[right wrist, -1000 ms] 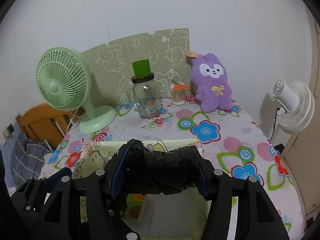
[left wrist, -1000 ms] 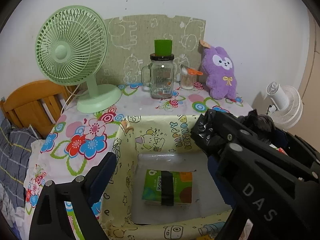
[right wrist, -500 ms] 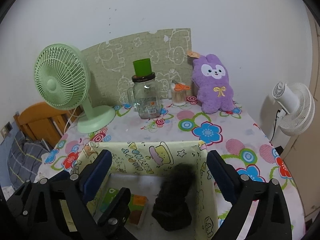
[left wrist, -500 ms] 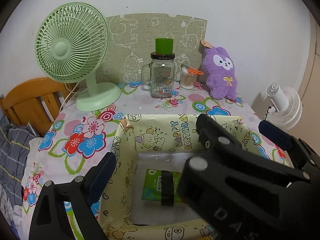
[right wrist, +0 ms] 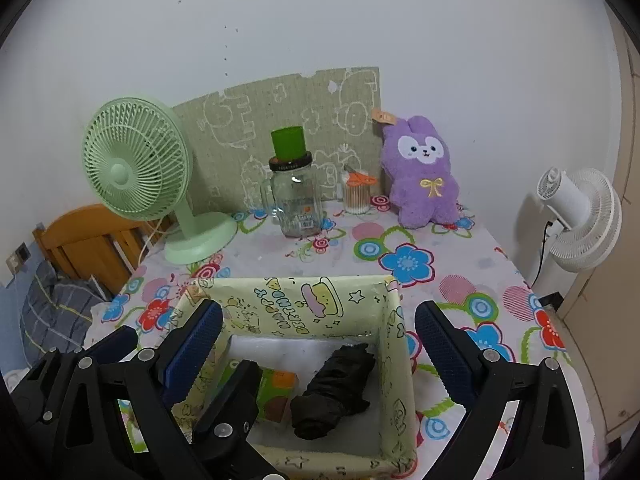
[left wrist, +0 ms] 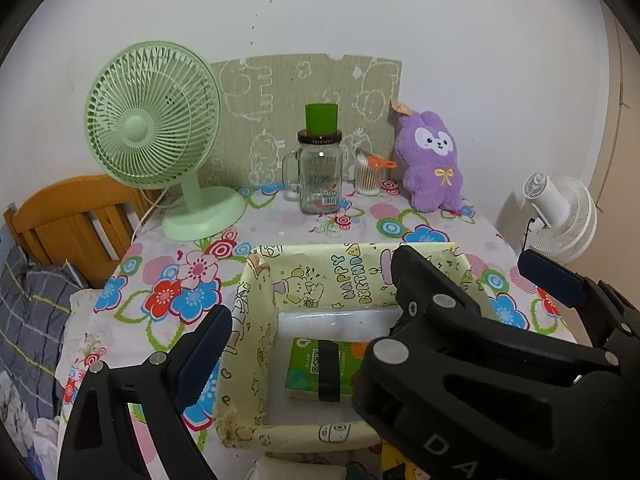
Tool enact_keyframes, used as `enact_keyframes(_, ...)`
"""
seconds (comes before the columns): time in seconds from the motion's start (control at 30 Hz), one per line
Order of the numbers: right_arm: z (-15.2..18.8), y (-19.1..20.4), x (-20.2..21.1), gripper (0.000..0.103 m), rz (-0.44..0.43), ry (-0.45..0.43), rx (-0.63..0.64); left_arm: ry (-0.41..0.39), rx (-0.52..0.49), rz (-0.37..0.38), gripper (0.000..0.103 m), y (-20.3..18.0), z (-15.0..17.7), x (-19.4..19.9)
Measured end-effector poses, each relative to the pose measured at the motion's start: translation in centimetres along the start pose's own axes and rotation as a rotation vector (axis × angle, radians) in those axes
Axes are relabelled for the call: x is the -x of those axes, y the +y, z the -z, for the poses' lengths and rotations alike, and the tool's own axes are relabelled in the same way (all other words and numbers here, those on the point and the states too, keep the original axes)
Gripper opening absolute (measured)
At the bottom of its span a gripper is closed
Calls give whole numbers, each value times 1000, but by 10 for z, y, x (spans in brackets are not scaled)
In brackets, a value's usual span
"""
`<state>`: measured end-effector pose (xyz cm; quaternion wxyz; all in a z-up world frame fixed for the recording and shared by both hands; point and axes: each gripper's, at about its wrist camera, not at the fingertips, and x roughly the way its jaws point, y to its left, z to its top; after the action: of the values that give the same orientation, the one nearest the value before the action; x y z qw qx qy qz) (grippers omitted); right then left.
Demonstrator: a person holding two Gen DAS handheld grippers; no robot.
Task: Organize soft objects
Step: 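Open both grippers to release the tissue pack and black bag in the box, then withdraw both grippers from the box back toward the remaining items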
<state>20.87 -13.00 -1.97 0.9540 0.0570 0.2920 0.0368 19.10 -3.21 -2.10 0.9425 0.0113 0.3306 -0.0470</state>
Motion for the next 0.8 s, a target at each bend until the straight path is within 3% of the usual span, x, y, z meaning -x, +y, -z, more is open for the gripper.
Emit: enact_keyframes(0.8,2,6,79,99,11,-88,33,-119,-32,0,95,-9,8,73)
